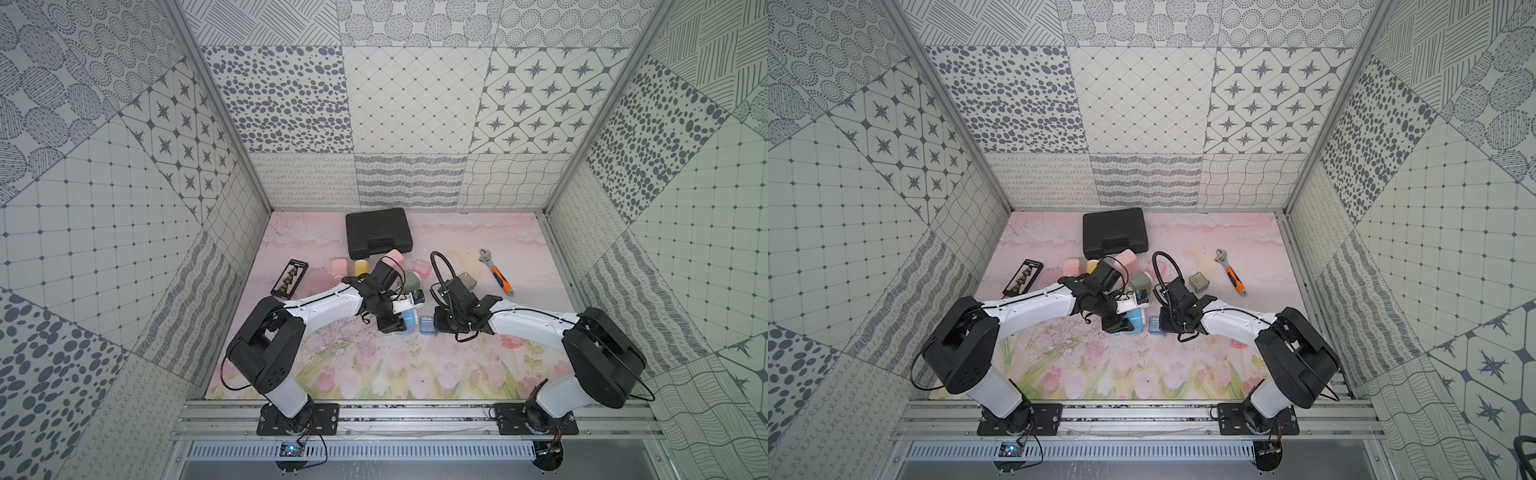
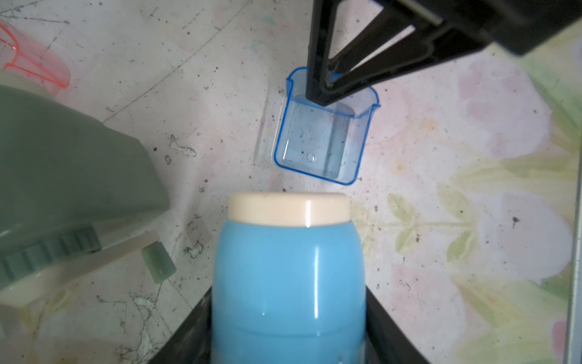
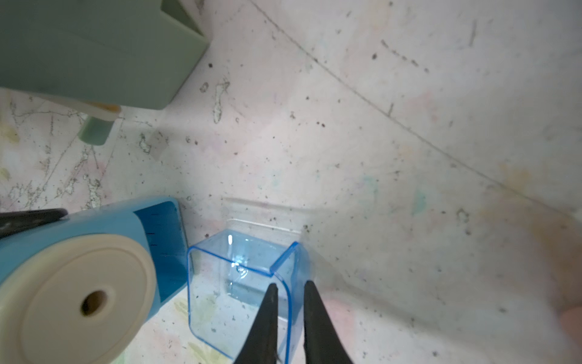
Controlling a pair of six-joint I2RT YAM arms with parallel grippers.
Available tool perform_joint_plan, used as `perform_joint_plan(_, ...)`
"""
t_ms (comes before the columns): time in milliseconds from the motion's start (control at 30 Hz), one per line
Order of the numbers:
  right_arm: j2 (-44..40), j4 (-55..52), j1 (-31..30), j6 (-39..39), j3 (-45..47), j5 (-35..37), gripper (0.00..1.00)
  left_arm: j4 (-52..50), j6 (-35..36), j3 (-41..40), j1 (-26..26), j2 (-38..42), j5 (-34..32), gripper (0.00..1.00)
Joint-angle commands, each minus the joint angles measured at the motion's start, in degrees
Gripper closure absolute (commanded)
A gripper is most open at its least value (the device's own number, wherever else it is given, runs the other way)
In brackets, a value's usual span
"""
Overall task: Put the tray back into the pencil sharpener
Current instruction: Close the container of the pencil sharpener.
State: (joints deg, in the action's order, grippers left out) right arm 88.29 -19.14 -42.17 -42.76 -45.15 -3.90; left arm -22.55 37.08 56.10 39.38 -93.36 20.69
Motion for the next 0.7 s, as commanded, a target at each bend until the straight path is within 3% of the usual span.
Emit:
perform_joint_plan(0, 1.25, 2.73, -0.71, 1.09, -1.73, -1.68, 0.82, -0.40, 2.46, -0.78, 0.25, -0.18, 2.26, 0.50)
perform_joint_plan(667, 3.80, 7.03, -2.21, -4.52, -2.78, -2.82, 0.86, -1.76, 10.67, -3.73, 0.35, 2.46, 6.21, 0.52)
